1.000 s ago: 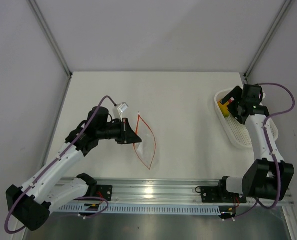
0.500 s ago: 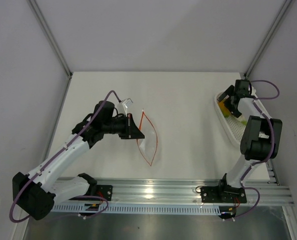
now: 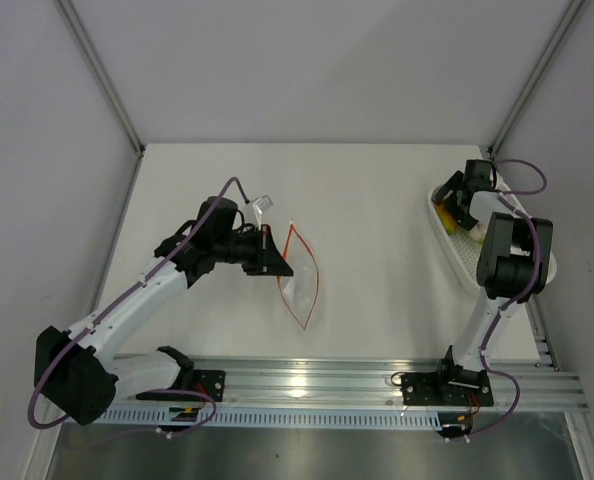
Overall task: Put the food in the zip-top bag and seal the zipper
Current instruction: Pick up the fake fruit from the bin.
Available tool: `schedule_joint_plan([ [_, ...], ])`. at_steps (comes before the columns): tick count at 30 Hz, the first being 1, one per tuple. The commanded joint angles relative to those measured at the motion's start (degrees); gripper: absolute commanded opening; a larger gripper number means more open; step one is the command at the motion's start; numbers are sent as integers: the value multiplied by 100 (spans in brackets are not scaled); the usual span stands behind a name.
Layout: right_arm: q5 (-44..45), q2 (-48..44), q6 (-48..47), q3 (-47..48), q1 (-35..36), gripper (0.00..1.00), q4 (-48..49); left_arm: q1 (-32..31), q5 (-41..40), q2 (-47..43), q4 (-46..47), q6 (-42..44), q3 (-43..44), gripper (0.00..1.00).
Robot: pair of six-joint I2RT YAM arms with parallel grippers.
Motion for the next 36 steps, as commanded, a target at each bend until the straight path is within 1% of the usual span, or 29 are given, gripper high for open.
schedule_joint_plan([
  [1, -93, 190, -198, 248, -13, 84, 222, -43, 186, 32, 66, 126, 229, 0],
  [3, -198, 226, -190, 249, -13, 80, 231, -43, 106, 40, 40, 170, 212, 1],
  [4, -216, 208, -181, 240, -13, 79, 222, -43, 80, 58, 39, 170, 203, 1],
  [5, -251, 138, -216, 188, -13, 75, 239, -43, 45, 76, 74, 126, 194, 1],
  [6, -269, 86, -260, 161, -13, 67, 274, -43, 62, 102, 109, 100, 194, 1],
  [7, -269, 42, -312, 152, -13, 63, 275, -43, 97, 154, 127, 82, 220, 0],
  [8, -278, 15, -374, 152, -21, 56, 240, -61, 141, 285, 58, 56, 255, 0],
  [9, -260, -55, -487, 222, -30, 39, 179, -70, 167, 339, 40, 47, 308, 1],
  [10, -234, -90, -523, 257, -48, 29, 21, -96, 168, 365, 39, 38, 308, 1],
  [12, -216, -309, -602, 275, -56, 14, -85, -122, 115, 331, 83, -23, 274, 1],
  [15, -190, -652, -699, 179, -57, 12, -235, -166, 106, 269, 84, -68, 229, 1],
  [19, -128, -1459, -814, -14, -65, 10, -437, -236, 27, 199, 13, -76, 212, 0],
  [20, -119, -1610, -822, -76, -65, 6, -507, -254, -8, 173, 4, -76, 168, 1],
  [22, -102, -2065, -875, -269, -65, 2, -621, -280, -69, 85, -4, -111, 142, 1],
  [24, -146, -2418, -866, -471, -65, 0, -736, -289, -96, 41, -22, -129, 80, 1],
  [27, -365, -3200, -823, -989, -65, 0, -797, -333, -166, -30, -83, -138, 36, 1],
  [28, -644, -3376, -814, -1104, -65, 0, -806, -333, -192, -91, -101, -138, -16, 1],
  [29, -751, -3743, -788, -1331, -57, 0, -850, -342, -245, -109, -136, -147, -34, 0],
  [32, -1191, -4299, -770, -1684, -22, 0, -1008, -351, -298, -266, -128, -199, -140, 1],
  [36, -1551, -5273, -744, -1869, 154, 0, -1421, -395, -325, -451, -14, -357, -350, 1],
])
